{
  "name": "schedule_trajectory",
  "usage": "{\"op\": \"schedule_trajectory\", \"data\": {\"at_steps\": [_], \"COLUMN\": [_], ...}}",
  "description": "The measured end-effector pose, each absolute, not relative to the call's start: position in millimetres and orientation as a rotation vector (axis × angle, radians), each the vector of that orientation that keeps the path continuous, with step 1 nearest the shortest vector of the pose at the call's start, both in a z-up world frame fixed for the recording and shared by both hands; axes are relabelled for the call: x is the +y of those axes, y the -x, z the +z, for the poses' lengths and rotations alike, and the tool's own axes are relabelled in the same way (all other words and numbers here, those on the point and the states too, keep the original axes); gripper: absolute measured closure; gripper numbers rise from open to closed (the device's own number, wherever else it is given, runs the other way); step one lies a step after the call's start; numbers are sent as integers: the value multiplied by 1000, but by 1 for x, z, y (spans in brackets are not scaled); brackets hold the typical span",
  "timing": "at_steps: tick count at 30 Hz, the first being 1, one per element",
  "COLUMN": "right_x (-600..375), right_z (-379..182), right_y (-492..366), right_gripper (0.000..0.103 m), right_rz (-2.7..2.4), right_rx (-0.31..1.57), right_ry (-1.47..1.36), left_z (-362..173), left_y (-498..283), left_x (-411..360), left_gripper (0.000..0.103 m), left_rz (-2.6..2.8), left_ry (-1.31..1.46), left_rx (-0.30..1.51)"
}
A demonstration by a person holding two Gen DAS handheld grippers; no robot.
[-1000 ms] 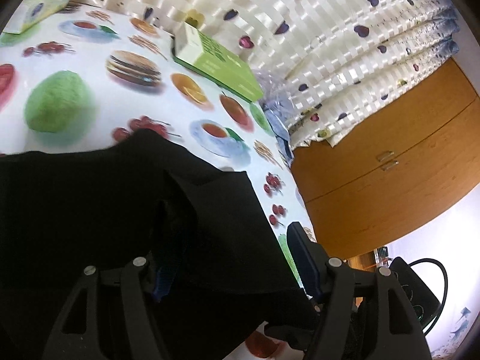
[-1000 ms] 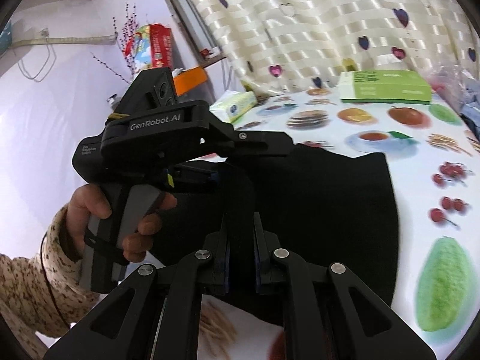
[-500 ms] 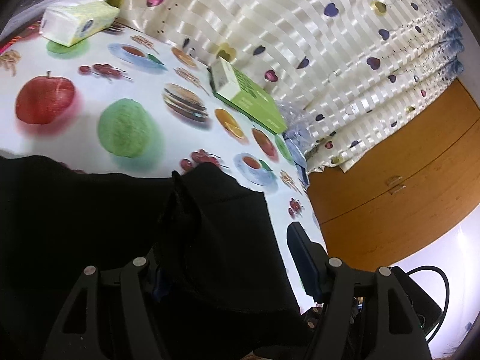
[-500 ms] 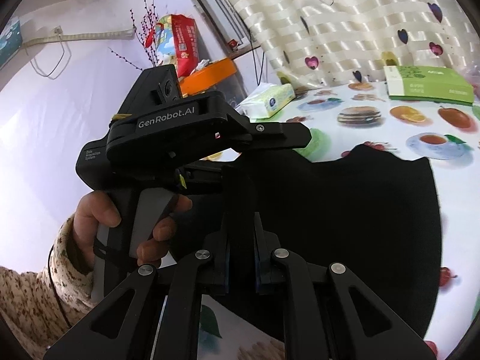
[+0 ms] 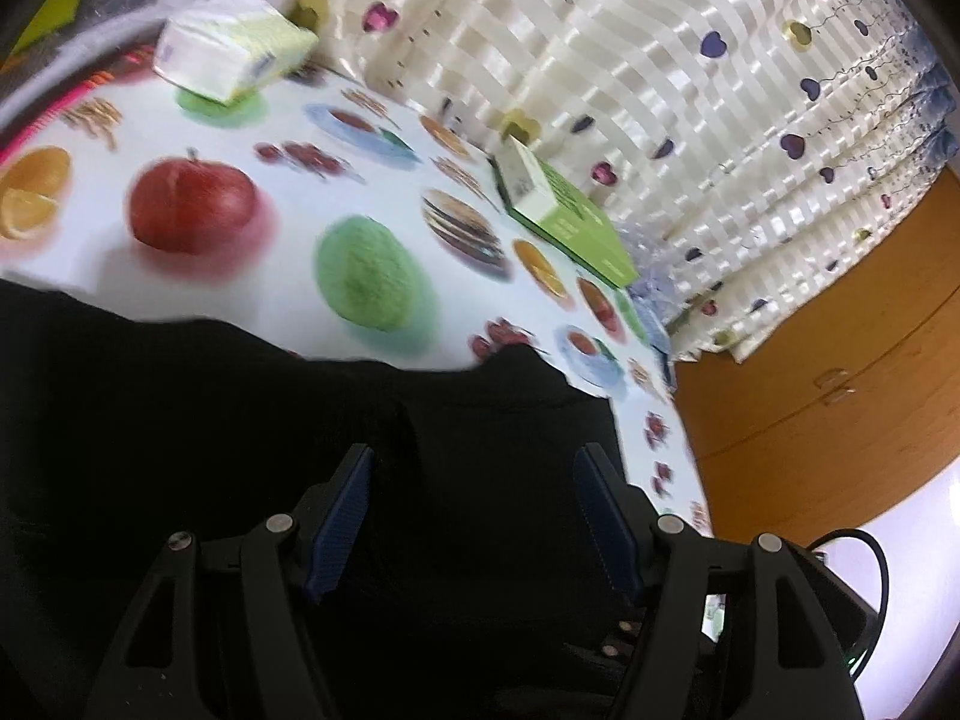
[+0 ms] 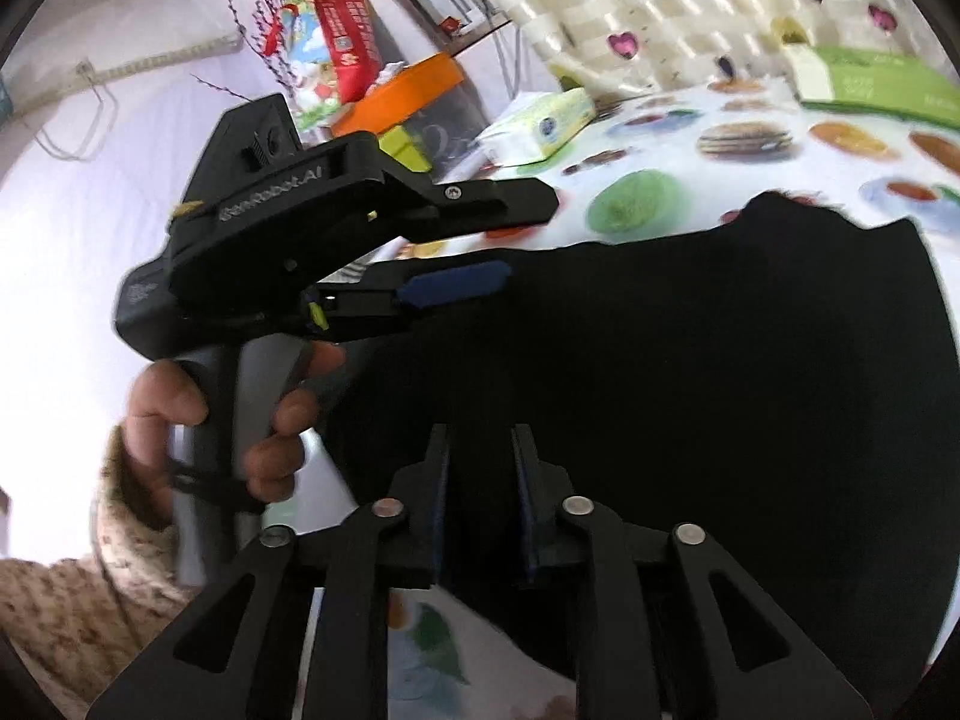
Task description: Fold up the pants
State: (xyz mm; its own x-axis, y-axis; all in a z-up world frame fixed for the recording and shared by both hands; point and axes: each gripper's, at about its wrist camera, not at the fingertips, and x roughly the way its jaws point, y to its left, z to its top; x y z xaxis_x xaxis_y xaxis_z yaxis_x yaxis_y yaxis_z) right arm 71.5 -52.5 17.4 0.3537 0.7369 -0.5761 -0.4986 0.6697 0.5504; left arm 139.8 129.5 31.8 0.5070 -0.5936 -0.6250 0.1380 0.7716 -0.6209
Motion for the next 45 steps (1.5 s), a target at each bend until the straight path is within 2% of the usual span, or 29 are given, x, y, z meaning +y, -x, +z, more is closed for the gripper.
{"op": "schedule_trajectory", "data": {"at_steps": [3, 4, 9, 14, 21, 31, 41, 45], "right_x": [-52, -53, -83, -148, -185, -186, -206, -204], "right_z": [23, 26, 43, 50, 30, 13, -3, -3], "right_y": [-65, -63, -54, -52, -63, -81, -81, -80], "right_gripper": [58, 55, 55, 55, 55, 51, 50, 50], "right_rz": [834, 837, 810, 553, 323, 401, 566, 606], "right_rx": [883, 877, 834, 783, 862, 938, 1002, 1015], "right_ry": [-300, -302, -320, -309, -221, -321, -610, -598], "left_z": [39, 41, 59, 64, 40, 21, 19, 18], "left_y": [-137, -135, -125, -118, -113, -106, -102, -104], "left_x": [140, 142, 139, 122, 90, 77, 75, 75], "left_gripper": [33, 33, 33, 32, 32, 32, 32, 32], "left_rz": [-443, -433, -412, -439, -474, -455, -457, -458], "left_ry": [551, 549, 494, 448, 384, 318, 288, 280], "left_rx": [913, 907, 858, 858, 928, 972, 957, 957]}}
